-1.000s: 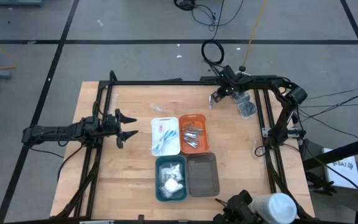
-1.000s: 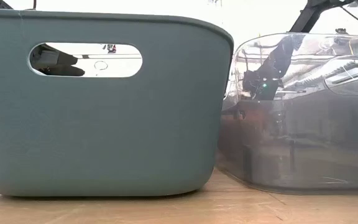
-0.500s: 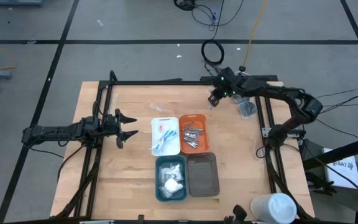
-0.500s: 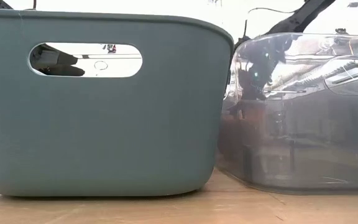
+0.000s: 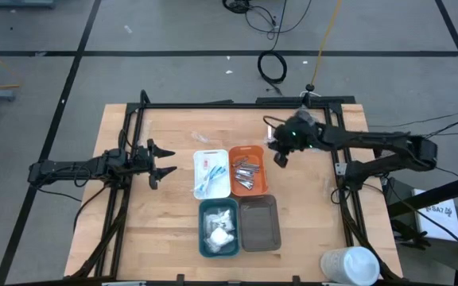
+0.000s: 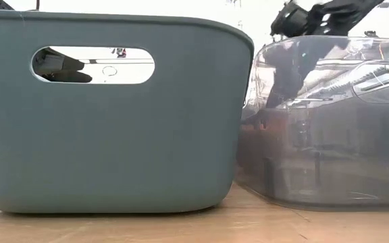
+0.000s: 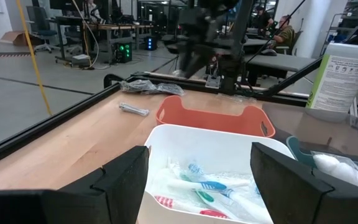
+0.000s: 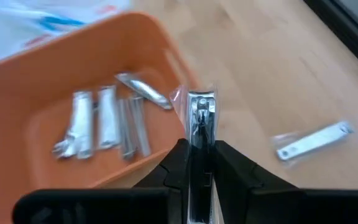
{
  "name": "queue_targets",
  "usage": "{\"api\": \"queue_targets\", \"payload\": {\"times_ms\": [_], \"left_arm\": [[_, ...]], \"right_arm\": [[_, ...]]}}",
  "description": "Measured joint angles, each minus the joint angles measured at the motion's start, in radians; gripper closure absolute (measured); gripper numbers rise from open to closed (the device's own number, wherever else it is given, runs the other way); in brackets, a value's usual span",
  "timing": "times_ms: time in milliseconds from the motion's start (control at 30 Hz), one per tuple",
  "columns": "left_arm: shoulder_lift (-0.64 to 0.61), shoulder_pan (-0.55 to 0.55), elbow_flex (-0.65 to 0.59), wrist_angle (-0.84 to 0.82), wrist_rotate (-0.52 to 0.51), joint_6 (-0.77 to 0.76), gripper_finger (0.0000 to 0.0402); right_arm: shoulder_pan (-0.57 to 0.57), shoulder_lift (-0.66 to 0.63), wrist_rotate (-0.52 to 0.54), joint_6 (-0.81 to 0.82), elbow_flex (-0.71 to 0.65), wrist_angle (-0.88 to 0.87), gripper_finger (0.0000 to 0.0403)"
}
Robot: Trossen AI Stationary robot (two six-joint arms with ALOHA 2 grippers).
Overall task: Pick & Place Travel size toiletries
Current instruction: Put the top nail cutter into the orange bin
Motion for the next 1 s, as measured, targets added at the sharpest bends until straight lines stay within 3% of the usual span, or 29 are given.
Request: {"api": "queue_targets", "payload": {"times_ms": [233,400,500,700,1000], "left_arm": [[0.000,0.000,0.000,0.000,0.000,0.000,0.0128],[0.000,0.000,0.000,0.000,0.000,0.000,0.0128],[0.000,0.000,0.000,0.000,0.000,0.000,0.0128],[0.000,0.000,0.000,0.000,0.000,0.000,0.0128],[0.000,0.000,0.000,0.000,0.000,0.000,0.0128]], "right_arm": [[0.128,-0.151,-0.003,-0.051,-0.099,0.009,0.0363],[0.195,-0.176,-0.055,-0.052,-0.155,0.058,0.0363],[0.223,-0.161,-0.127,-0.058,-0.171,0.152,0.0362],[0.249,-0.109,-0.131,-0.062,-0.172,0.302,0.0362],[0.248,0.016,-0.134,-0.086,-0.057,0.271,0.0362]]}}
